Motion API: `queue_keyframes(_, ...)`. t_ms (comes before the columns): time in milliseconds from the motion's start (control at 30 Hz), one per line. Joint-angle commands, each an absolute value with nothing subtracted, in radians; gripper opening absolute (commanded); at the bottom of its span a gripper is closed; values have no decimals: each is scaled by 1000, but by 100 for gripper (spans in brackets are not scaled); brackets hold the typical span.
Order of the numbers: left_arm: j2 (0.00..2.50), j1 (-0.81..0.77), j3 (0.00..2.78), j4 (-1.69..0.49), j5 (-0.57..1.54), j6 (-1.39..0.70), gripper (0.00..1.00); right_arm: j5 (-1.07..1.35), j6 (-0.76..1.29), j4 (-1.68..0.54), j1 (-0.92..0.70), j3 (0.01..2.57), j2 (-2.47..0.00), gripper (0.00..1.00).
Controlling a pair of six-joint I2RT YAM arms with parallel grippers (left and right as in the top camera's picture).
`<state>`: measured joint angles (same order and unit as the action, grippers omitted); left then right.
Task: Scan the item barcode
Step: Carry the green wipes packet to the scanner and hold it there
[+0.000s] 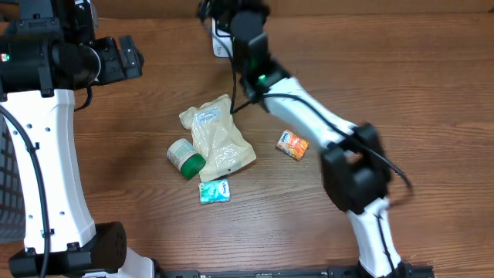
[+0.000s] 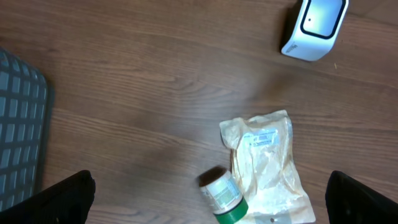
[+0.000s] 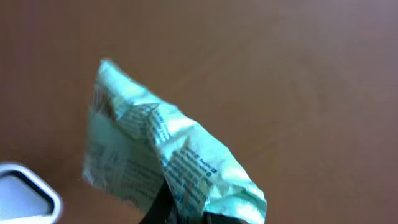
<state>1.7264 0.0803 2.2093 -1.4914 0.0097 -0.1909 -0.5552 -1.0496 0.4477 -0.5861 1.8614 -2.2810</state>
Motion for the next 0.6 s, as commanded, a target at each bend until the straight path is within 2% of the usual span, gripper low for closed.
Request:
queue_keyframes(0,1729,78,2218,-1488,0,-202,100,-567,-1393,594,-567,1873,-2374,4)
queue_keyframes(567,1729,78,2218,-1488,0,-202,100,-428,-1415,620,-532,1873,-2527,4)
